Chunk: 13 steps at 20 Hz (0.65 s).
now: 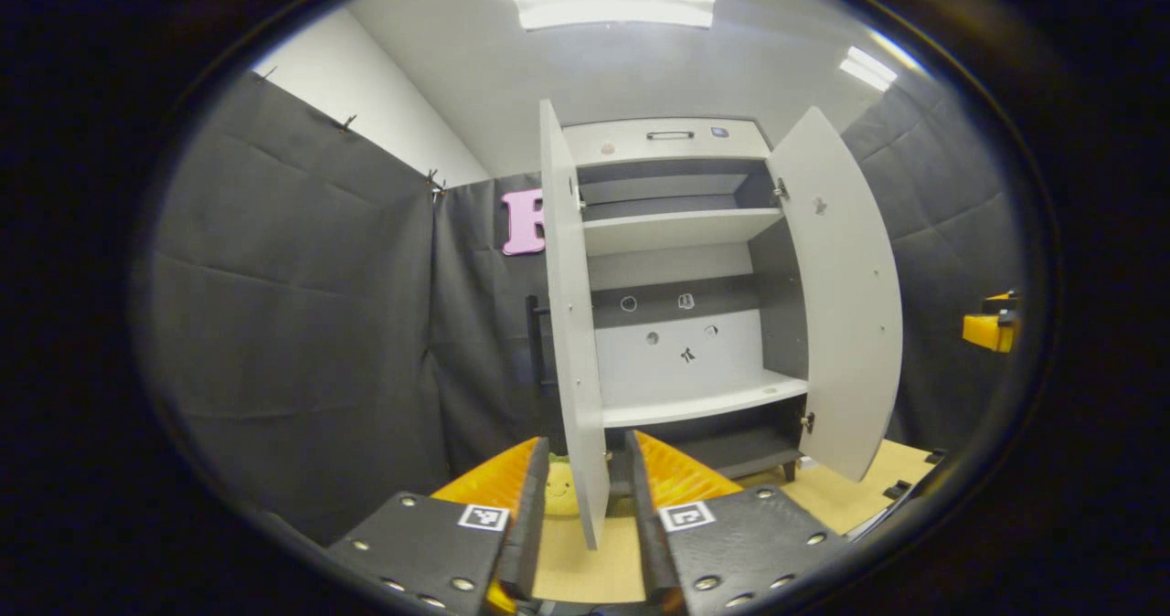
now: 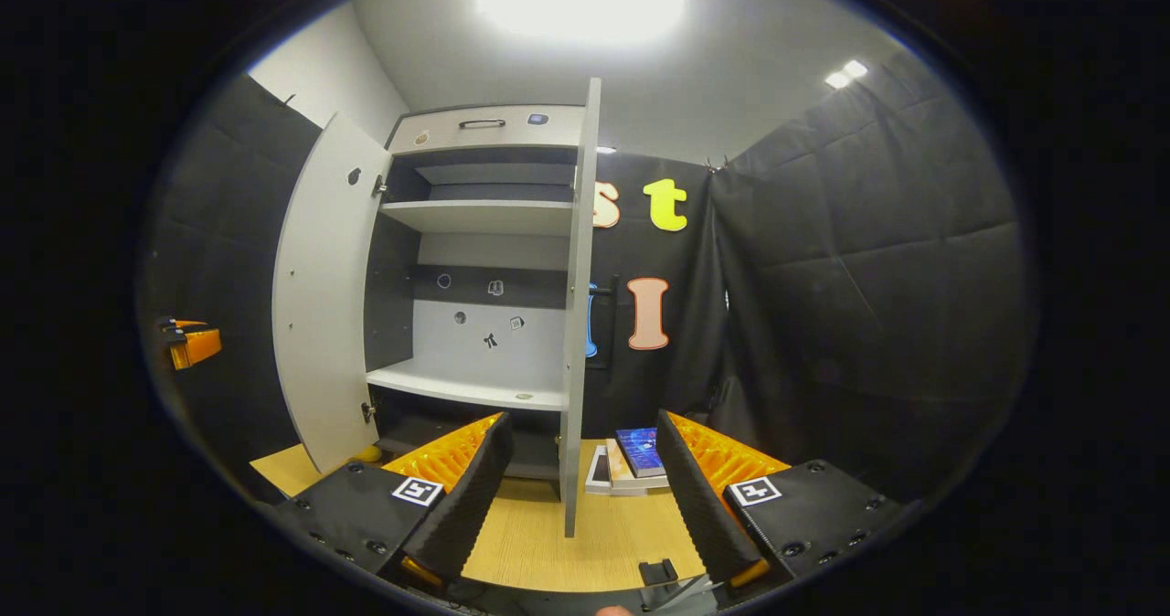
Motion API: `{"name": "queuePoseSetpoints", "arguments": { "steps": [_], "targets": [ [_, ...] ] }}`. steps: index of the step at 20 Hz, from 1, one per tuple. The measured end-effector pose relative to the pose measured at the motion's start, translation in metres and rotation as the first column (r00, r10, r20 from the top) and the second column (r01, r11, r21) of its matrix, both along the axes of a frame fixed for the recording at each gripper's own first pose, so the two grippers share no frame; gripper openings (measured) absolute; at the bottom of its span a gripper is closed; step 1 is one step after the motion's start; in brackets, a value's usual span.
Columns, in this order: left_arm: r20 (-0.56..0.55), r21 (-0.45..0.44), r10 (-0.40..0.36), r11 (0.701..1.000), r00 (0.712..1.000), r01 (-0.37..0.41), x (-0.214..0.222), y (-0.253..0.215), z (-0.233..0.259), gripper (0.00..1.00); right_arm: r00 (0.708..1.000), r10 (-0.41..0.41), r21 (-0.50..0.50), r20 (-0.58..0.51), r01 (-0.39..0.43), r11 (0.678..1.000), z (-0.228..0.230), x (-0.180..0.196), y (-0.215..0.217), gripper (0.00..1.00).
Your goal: Open the right door of the double-door shoe cabinet with the right hand, and open the left door with the left hand.
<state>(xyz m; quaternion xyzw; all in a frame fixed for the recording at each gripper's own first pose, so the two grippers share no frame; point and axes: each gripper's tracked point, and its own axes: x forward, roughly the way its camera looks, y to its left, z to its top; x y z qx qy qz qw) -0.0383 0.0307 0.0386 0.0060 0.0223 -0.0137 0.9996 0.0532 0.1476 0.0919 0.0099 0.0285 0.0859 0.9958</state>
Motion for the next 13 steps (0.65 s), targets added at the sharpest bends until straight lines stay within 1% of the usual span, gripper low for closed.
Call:
{"name": "queuePoseSetpoints", "arguments": {
  "steps": [1, 2, 3, 10, 13],
  "targets": [
    [-0.005, 0.003, 0.001, 1.0, 1.0, -0.001, 0.001, 0.001, -0.002, 0.67, 1.0, -0.002, -0.003, 0.004, 0.002, 1.0, 0.002, 0.0, 0.001, 0.98],
    [-0.006, 0.005, 0.004, 1.0, 1.0, -0.004, 0.0, 0.003, -0.003, 0.74, 1.0, -0.003, -0.005, 0.008, 0.003, 1.0, 0.003, 0.0, 0.002, 0.96],
    [-0.006, 0.007, 0.009, 1.0, 1.0, -0.009, 0.0, 0.006, -0.004, 0.78, 1.0, -0.003, -0.005, 0.009, 0.003, 1.0, 0.004, 0.001, 0.002, 0.98],
    [0.001, 0.013, 0.015, 1.0, 1.0, -0.015, 0.004, 0.015, -0.005, 0.77, 1.0, -0.014, 0.006, 0.01, 0.014, 1.0, 0.006, 0.003, 0.004, 0.98],
    [0.018, 0.019, 0.035, 0.999, 0.999, -0.035, 0.005, 0.022, -0.003, 0.77, 1.0, -0.022, 0.001, 0.02, 0.022, 1.0, 0.01, 0.005, 0.004, 0.98]
  ]
}}
